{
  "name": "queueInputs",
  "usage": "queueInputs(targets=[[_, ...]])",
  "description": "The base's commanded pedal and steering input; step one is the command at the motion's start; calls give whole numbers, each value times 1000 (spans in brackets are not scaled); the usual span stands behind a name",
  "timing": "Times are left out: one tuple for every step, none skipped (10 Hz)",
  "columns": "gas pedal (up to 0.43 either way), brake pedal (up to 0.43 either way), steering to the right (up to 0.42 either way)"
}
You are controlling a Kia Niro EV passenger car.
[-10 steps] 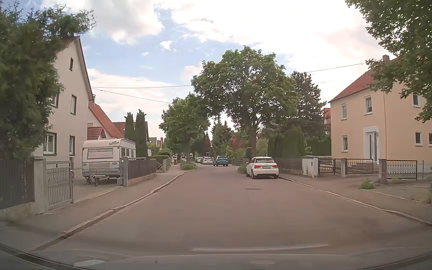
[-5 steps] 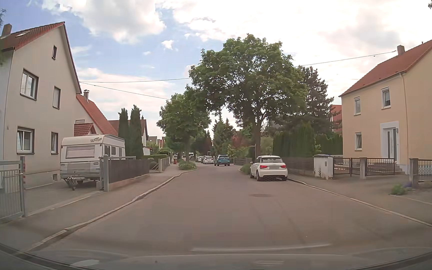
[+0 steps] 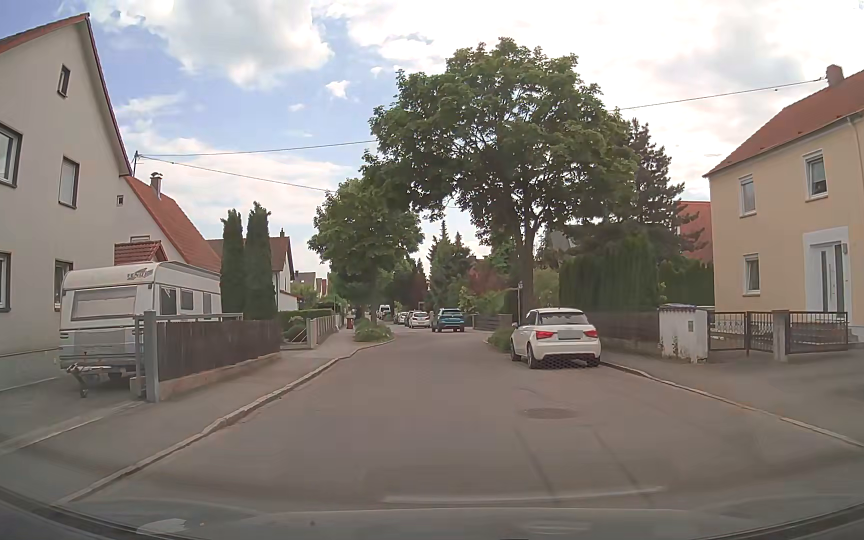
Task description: Follow the waypoints while adhering to traffic rules and regulations
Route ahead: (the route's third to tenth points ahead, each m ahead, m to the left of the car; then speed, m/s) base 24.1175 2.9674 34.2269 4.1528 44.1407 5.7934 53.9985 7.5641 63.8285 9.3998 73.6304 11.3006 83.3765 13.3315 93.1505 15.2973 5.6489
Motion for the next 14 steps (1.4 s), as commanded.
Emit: queueInputs(targets=[[28, 18, -19], [0, 18, -21], [0, 18, -26], [0, 18, -30], [0, 18, -30], [0, 18, -30], [0, 18, -30], [0, 18, -30], [0, 18, -30], [0, 18, -29], [0, 18, -27], [0, 18, -27], [0, 18, -27], [0, 18, -27]])
